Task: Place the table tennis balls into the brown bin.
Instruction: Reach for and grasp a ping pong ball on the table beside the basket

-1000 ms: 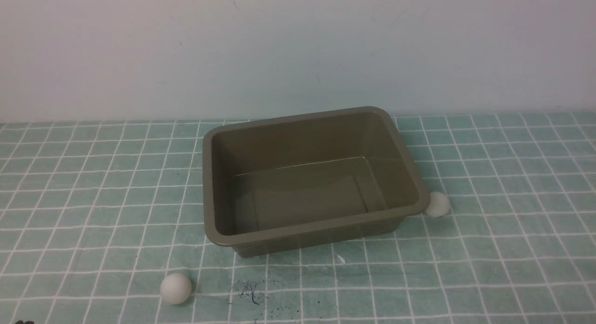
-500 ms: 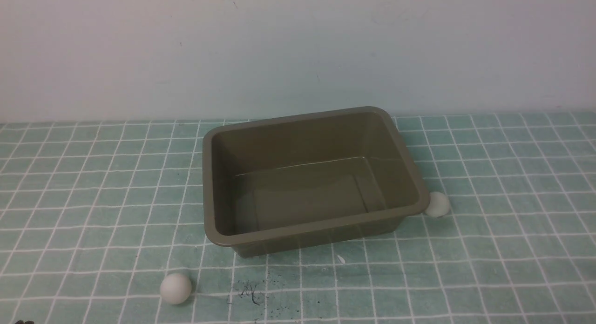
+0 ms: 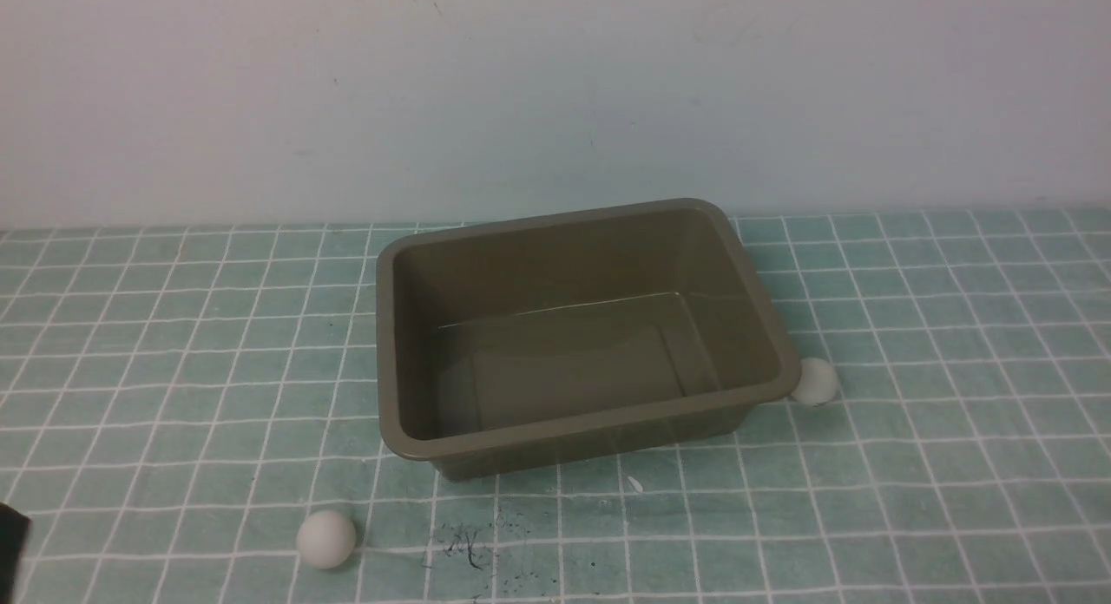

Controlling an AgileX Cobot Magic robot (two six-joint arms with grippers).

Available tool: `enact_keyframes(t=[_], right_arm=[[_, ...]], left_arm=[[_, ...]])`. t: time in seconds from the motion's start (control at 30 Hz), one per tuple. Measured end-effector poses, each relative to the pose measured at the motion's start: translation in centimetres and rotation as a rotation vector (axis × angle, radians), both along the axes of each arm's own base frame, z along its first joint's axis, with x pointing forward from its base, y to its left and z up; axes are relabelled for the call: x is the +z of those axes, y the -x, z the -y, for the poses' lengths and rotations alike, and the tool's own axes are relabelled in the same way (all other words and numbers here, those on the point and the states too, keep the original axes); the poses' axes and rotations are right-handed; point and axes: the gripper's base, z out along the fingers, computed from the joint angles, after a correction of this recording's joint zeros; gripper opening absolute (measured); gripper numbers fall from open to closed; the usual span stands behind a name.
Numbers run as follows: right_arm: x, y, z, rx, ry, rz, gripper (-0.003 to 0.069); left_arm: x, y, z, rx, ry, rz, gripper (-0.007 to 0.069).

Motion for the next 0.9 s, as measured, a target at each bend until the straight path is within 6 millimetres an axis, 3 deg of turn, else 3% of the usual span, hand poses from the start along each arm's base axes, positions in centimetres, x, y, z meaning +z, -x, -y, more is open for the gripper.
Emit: enact_keyframes(t=[0.1,0.13,0.2,0.23,0.27,0.37,0.53,0.6,0.63,0.67,0.73,0.9], right_arm=[[0.0,0.0,0.0,0.000,0.000,0.000,-0.0013],[0.0,0.0,0.0,0.000,0.000,0.000,-0.0013],[0.1,0.0,-0.1,0.000,-0.040,0.015,-0.0013],[0.1,0.0,-0.1,-0.001,-0.052,0.021,-0.0013],[0.4,-0.1,-0.3,-0.002,-0.170,0.070,-0.0013],[1.5,-0.3,-0.3,-0.018,-0.457,0.201,-0.0013],[2.6,-0.2,0.1,-0.049,-0.733,0.338,-0.0013],[2.8,-0.2,0.2,-0.057,-0.760,0.368,-0.0013],[2.8,-0.2,0.2,-0.057,-0.762,0.370,-0.0013],[2.9,-0.1,0.3,-0.061,-0.779,0.381,-0.0013],[2.9,-0.1,0.3,-0.062,-0.789,0.381,-0.0013],[2.8,-0.1,-0.6,-0.011,-0.759,0.221,-0.0013]], left_arm=[[2.1,0.4,-0.6,0.048,0.090,0.125,-0.0005],[2.9,0.6,-0.5,0.042,0.085,0.142,-0.0005],[6.4,0.9,0.2,-0.025,0.006,0.122,-0.0005],[7.0,0.9,0.4,-0.040,-0.014,0.104,-0.0005],[8.8,0.1,1.1,-0.117,-0.099,-0.035,-0.0005],[9.8,-3.2,2.3,-0.282,-0.240,-0.449,-0.0005],[6.7,-8.7,2.7,-0.484,-0.333,-1.003,-0.0005],[4.0,-11.1,2.8,-0.554,-0.328,-1.183,-0.0005],[4.0,-11.1,2.8,-0.556,-0.332,-1.181,-0.0005],[2.2,-12.6,2.9,-0.592,-0.327,-1.253,-0.0005],[1.1,-13.9,3.2,-0.626,-0.360,-1.271,-0.0005],[0.5,-15.8,4.9,-0.699,-0.470,-1.236,-0.0005]])
